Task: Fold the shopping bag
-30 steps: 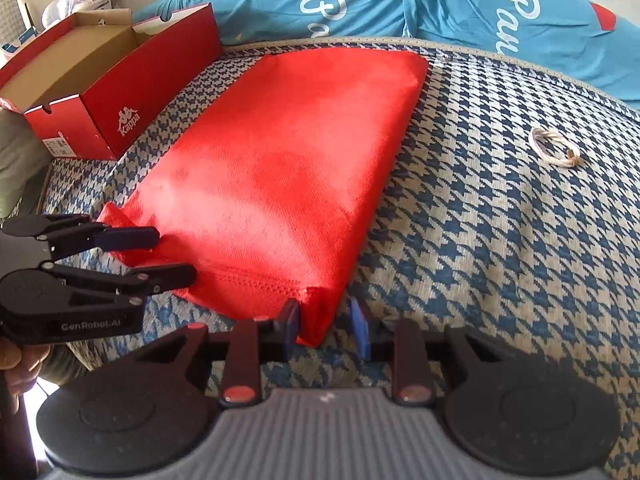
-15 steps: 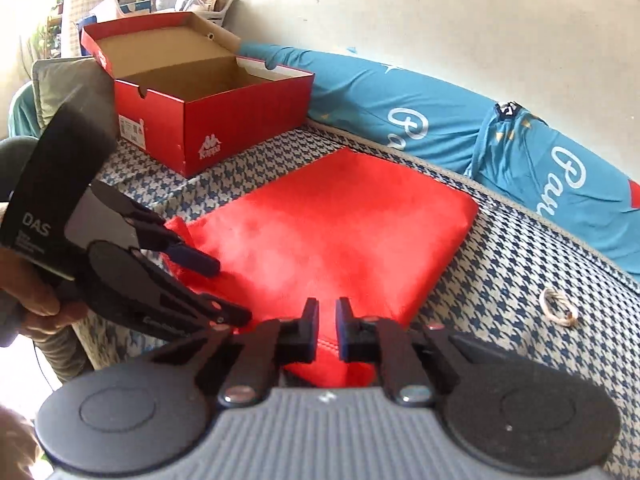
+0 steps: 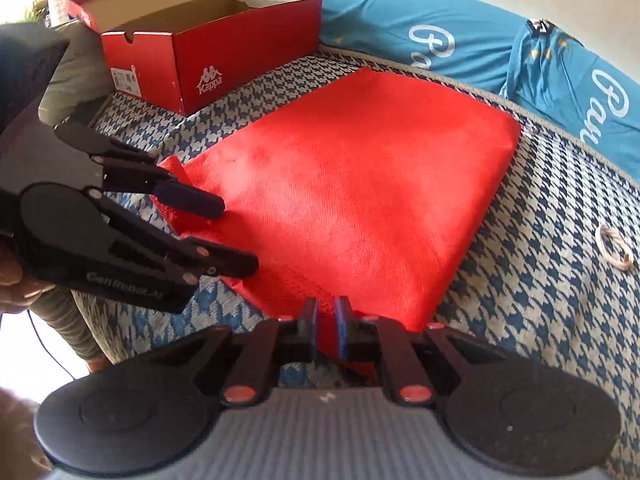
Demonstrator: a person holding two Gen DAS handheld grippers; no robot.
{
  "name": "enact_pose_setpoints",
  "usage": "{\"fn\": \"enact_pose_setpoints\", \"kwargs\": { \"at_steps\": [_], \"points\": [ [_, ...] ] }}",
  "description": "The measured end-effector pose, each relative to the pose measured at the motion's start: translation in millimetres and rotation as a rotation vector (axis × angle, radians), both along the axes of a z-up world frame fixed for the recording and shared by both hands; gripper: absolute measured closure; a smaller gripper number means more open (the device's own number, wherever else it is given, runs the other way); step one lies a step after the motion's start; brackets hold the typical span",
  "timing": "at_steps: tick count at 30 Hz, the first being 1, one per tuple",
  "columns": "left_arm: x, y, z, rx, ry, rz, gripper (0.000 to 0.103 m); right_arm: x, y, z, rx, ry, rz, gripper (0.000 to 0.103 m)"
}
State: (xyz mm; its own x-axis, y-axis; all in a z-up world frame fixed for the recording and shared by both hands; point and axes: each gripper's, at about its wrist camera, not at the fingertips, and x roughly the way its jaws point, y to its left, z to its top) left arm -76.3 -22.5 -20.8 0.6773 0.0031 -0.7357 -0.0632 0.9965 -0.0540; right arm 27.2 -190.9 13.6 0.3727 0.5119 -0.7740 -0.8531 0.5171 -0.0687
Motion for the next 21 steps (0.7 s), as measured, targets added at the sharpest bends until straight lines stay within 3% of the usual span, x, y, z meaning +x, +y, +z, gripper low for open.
{"fn": "enact_pose_setpoints", "kwargs": {
  "at_steps": [8,21],
  "points": [
    [-12,3,2,0.012,-0.013,-0.027,0.048,2,-3,-1,-0.001,0.008,-0.01,0.096],
    [-8,17,0,-0.02,0.036,-0.053,0.041,-3,-2,3,-0.003,-0.027,0.028,0.094]
  ]
}}
